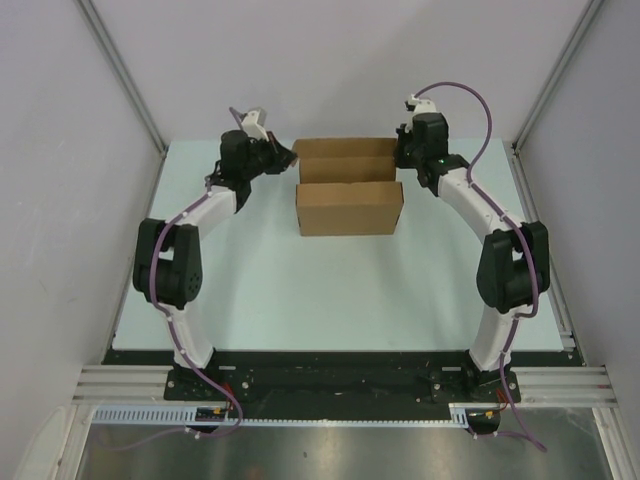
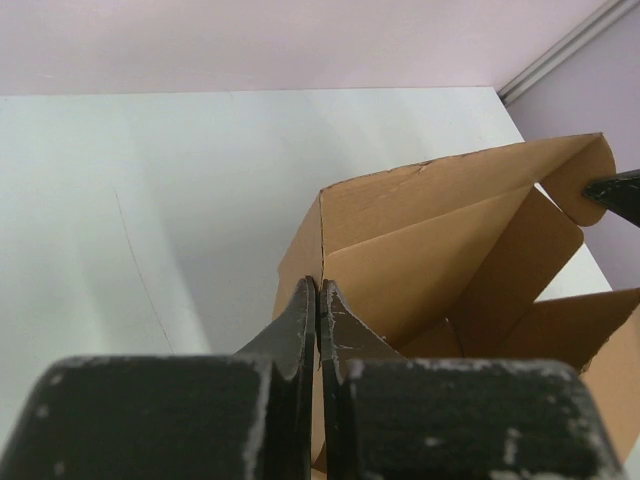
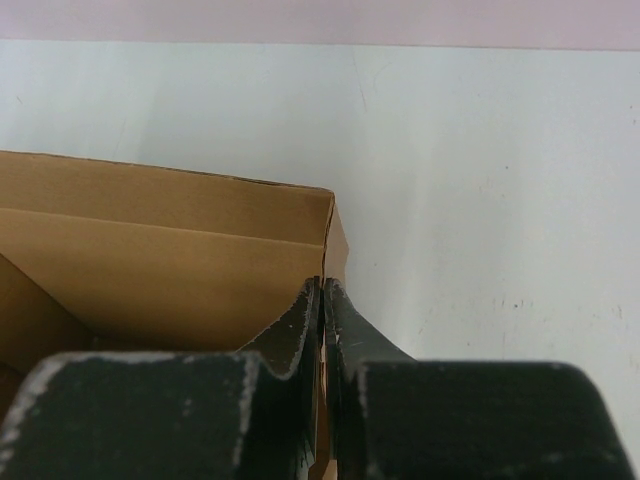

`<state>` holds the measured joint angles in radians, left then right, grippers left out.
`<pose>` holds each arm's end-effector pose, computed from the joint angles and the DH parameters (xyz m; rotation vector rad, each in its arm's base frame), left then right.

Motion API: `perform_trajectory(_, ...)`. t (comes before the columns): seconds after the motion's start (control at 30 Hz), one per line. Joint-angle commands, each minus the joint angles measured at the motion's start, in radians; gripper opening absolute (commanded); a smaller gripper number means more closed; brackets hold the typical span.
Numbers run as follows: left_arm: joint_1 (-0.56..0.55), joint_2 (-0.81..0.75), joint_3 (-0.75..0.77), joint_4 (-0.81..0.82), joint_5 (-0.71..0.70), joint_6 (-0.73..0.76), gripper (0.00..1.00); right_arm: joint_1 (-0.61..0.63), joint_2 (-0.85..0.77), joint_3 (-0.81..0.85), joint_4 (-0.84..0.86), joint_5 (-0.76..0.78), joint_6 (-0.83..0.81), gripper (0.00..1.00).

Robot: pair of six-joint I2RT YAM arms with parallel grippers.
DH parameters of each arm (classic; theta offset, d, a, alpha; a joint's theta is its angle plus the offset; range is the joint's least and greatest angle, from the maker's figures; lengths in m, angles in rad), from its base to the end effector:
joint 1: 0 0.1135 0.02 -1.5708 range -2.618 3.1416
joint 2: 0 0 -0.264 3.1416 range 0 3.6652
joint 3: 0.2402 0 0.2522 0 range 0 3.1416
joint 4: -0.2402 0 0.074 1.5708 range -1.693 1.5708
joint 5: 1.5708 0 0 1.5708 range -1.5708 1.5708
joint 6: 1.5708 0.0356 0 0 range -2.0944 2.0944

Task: Fold the paper box

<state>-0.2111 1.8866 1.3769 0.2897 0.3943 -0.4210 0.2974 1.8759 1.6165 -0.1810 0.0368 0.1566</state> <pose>0.4365 -0.1075 0.2740 0.0991 1.8435 -0.8000 0.4312 0.1308 0.3138 -0.1185 2.0164 0.2521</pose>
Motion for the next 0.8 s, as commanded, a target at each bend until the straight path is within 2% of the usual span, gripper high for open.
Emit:
perform_trajectory(0.0,-0.089,-0.073,-0.041,0.012,0.092,-0.039,0.0,0.082,-0.058,-0.03,-0.026,-0.091,0.044,0.0)
perform_trajectory(0.43,-0.114,-0.201,-0.219,0.037,0.058,-0.038,0.0,0.112,-0.13,-0.176,-0.02,-0.051,0.063,0.0)
perform_trajectory(0.7,-0.117,-0.211,-0.202,0.029,0.048,-0.033,0.0,0.114,-0.155,-0.179,-0.009,-0.041,0.063,0.0)
perform_trajectory(0.77,-0.117,-0.211,-0.193,0.026,0.048,-0.029,0.0,0.109,-0.168,-0.178,-0.012,-0.037,0.064,0.04)
